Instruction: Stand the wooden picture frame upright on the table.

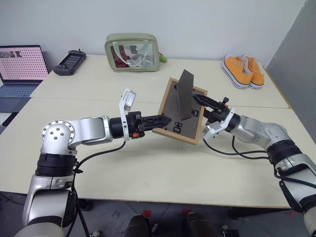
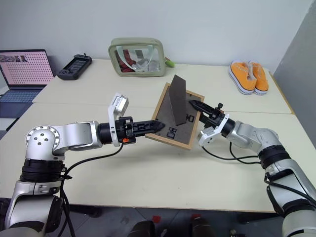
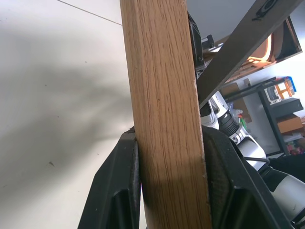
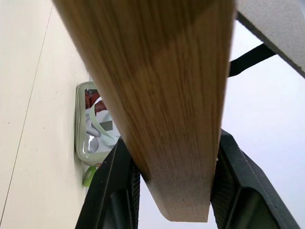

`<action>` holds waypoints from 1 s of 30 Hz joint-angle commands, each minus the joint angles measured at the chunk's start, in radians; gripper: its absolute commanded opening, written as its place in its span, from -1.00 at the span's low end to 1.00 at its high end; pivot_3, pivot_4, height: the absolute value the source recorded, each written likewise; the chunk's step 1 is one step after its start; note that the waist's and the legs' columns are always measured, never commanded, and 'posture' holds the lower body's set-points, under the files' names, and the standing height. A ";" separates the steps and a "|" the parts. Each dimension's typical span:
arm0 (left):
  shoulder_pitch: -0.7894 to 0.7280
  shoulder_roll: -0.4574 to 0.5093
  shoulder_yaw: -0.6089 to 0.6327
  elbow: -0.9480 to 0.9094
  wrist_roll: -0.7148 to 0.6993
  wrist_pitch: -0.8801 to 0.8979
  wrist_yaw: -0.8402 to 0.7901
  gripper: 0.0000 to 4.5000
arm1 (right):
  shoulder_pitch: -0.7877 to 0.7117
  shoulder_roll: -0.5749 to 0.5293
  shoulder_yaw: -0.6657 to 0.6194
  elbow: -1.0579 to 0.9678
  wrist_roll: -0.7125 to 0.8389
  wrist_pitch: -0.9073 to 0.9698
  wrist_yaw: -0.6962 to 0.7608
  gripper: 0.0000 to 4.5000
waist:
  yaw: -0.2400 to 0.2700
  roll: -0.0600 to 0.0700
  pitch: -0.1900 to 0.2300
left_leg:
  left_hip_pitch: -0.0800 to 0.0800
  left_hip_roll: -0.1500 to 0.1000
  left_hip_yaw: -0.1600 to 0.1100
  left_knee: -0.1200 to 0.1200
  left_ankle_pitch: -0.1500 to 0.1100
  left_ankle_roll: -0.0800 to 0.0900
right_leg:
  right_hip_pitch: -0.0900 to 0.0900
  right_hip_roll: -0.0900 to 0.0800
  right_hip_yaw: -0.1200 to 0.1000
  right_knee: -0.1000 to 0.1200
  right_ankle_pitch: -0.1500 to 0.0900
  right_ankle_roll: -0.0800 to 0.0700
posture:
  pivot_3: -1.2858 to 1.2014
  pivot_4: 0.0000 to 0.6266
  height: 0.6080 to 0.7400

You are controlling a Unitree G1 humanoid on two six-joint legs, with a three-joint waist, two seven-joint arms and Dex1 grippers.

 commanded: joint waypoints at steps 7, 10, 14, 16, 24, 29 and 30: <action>-0.014 0.016 0.005 -0.092 0.093 -0.007 -0.013 0.18 | -0.015 0.002 -0.007 -0.023 0.044 -0.018 0.059 -0.35 | -0.001 0.000 0.000 | 0.000 0.000 0.000 0.000 0.000 0.000 | 0.000 0.000 0.000 0.000 0.000 0.000 | 0.03 -0.52 1.00; -0.015 0.010 0.012 -0.087 0.092 -0.008 -0.012 0.41 | -0.015 0.005 -0.012 -0.023 0.047 -0.019 0.069 -0.35 | -0.001 0.000 0.000 | 0.000 0.000 0.000 0.000 0.000 0.000 | 0.000 0.000 0.000 0.000 0.000 0.000 | 0.03 -0.52 1.00; -0.012 0.012 0.014 -0.098 0.115 -0.007 -0.024 0.72 | -0.017 0.007 -0.016 -0.021 0.050 -0.018 0.076 -0.35 | -0.001 0.000 0.000 | 0.000 0.000 0.000 0.000 0.000 0.000 | 0.000 0.000 0.000 0.000 0.000 0.000 | 0.03 -0.52 1.00; -0.004 0.020 0.021 -0.123 0.147 -0.010 -0.046 0.91 | -0.019 0.008 -0.016 -0.017 0.050 -0.019 0.078 -0.35 | -0.002 0.000 0.000 | 0.000 0.000 0.000 0.000 0.000 0.000 | 0.000 0.000 0.000 0.000 0.000 0.000 | 0.03 -0.52 1.00; 0.113 0.117 0.083 -0.369 0.582 -0.261 -0.295 0.96 | -0.047 0.036 -0.032 0.062 0.169 -0.061 0.173 -0.35 | -0.004 0.000 0.000 | 0.000 0.001 0.000 0.000 0.000 0.000 | 0.000 0.001 0.000 0.000 0.000 0.000 | 0.03 -0.52 1.00; 0.233 0.146 0.187 -0.482 0.704 -0.360 -0.317 0.96 | -0.053 0.112 -0.058 0.155 0.520 -0.070 0.534 -0.35 | -0.004 0.000 0.000 | 0.000 0.001 0.001 0.000 0.000 0.000 | 0.000 0.000 0.001 -0.001 0.000 0.000 | 0.03 -0.52 1.00; 0.251 0.143 0.206 -0.498 0.708 -0.365 -0.310 0.96 | -0.049 0.127 -0.063 0.161 0.587 -0.054 0.608 -0.35 | -0.005 0.000 0.000 | 0.000 0.001 0.001 0.000 0.000 0.000 | 0.000 0.000 0.000 -0.001 0.000 0.000 | 0.03 -0.52 1.00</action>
